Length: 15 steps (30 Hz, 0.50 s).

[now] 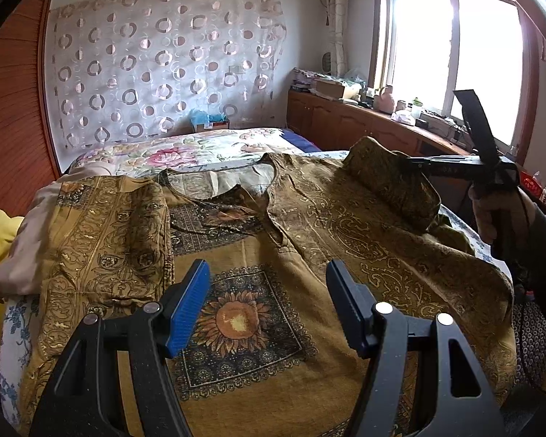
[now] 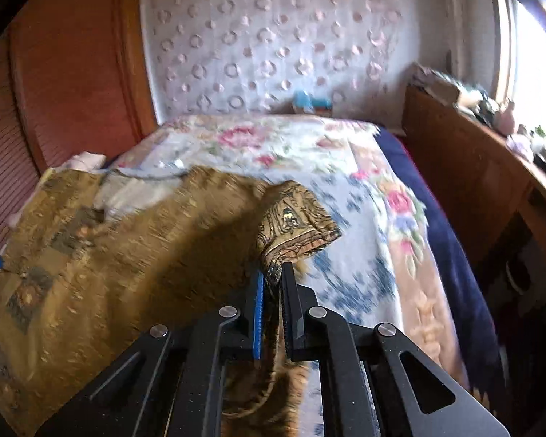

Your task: Fold small clothes

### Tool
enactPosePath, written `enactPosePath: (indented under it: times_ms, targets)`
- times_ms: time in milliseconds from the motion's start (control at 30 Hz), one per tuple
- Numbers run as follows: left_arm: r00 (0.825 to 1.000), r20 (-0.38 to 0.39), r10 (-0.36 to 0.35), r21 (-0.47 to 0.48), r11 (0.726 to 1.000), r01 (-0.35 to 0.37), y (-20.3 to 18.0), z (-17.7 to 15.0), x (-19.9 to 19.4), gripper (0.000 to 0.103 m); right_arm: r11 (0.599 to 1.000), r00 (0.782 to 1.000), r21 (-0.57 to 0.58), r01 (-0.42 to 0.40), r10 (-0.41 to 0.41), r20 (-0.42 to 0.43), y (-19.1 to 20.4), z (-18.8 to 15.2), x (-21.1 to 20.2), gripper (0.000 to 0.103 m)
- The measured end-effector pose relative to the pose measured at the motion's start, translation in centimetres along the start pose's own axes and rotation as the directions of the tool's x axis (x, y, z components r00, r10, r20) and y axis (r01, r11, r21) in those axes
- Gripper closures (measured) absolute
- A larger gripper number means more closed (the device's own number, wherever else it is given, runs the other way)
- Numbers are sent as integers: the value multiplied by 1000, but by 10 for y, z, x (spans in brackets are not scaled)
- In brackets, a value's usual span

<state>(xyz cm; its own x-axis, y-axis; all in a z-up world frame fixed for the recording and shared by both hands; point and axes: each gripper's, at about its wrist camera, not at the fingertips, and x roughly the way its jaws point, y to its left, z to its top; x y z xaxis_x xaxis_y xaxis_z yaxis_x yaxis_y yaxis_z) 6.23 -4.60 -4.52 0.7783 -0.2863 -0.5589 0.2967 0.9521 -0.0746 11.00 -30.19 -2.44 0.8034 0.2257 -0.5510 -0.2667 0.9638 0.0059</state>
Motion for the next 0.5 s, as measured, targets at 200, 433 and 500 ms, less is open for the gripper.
enactPosePath:
  times_ms: [200,433,500]
  targets:
    - [1000,4,9,-10,1000,-9,6,1,-2,36,990,991,-60,-126,123,-43,36,-3,1,93]
    - [999,2,39,-14,999,-39,21,5,-3,36,987,989,-69,-144,142,-39,27,-8,-3,62]
    - [998,-2,55,-13,998,-55,29,6,-3,36,992,993,-63,-111,108,-46,21,-10,-2,62]
